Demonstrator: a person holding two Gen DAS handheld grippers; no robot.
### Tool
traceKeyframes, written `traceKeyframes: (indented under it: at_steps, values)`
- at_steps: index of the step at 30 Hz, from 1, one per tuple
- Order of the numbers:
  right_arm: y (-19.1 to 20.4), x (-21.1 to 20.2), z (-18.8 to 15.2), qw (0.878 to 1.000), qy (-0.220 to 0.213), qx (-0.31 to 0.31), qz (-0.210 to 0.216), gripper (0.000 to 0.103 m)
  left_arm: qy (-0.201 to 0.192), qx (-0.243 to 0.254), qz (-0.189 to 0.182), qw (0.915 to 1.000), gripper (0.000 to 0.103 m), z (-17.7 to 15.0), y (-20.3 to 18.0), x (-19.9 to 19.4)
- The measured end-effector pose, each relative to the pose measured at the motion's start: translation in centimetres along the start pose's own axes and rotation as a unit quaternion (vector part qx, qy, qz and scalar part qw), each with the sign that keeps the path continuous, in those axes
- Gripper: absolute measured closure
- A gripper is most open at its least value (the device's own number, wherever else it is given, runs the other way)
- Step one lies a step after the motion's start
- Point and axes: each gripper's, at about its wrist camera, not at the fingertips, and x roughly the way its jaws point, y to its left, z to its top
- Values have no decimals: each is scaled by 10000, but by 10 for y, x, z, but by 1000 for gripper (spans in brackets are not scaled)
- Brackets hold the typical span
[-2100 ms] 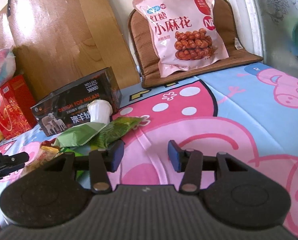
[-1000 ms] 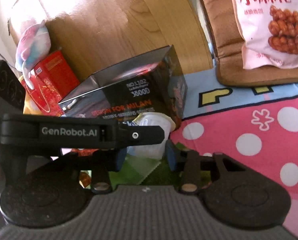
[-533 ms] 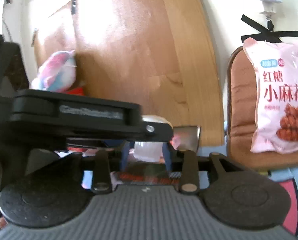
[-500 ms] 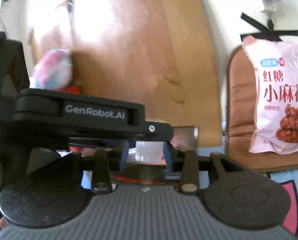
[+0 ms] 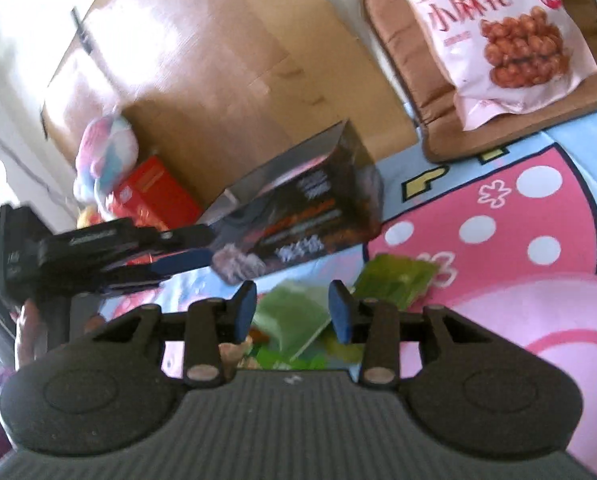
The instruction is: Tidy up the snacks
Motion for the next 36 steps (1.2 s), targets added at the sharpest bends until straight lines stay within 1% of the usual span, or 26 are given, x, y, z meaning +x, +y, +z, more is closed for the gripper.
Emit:
traceKeyframes:
  at_steps: [2,5,8,10,12,13,14,16,18,19,20,22,25,28,31,34,36]
  values:
    - [7,4,-7,9997,151,-163,-93,60,129,19,-60,9999,58,-6,1,5]
    - [11,15,-13,9988,444,-179,-75,60,303,121,73,9994,58,-12,-2,18]
    - [11,20,-17,9977,581,-264,-212,59,509,89,177,9985,58,-19,1,31]
    - [9,23,-17,9975,613,-231,-263,60,665,27,104,9977,57,-25,4,39]
    - [5,30,-16,9970,716,-159,-257,60,581,112,109,9982,56,-29,0,42]
    - [5,33,-17,9972,702,-153,-225,61,601,141,69,9981,56,-31,-3,43]
    - [5,35,-16,9973,684,-167,-207,60,625,118,-20,9980,58,-32,-6,44]
    - [7,40,-16,9975,653,-186,-199,61,781,-39,-338,9964,62,-32,-8,47]
    - [9,40,-18,9978,601,-181,-201,70,667,4,-269,9974,62,-33,-13,44]
    - [10,39,-19,9979,566,-228,-208,79,638,20,-316,9975,62,-32,-14,42]
    - [11,36,-19,9981,523,-257,-196,86,633,-31,-345,9974,62,-32,-14,41]
    - [15,29,-19,9986,381,-326,-148,86,567,-66,-403,9976,62,-31,-18,35]
    - [25,22,-17,9985,154,-511,-105,90,411,91,-421,9982,64,-27,-30,25]
    - [36,18,-13,9973,-47,-729,-106,90,192,228,-412,9987,64,-19,-39,12]
    - [47,17,-3,9943,-274,-1027,-92,90,-74,307,-474,9984,64,-4,-45,-3]
    - [61,21,13,9901,-450,-1328,-34,90,-366,472,-387,9975,63,14,-51,-16]
    - [69,29,27,9867,-540,-1533,29,90,-580,503,-287,9966,63,31,-50,-23]
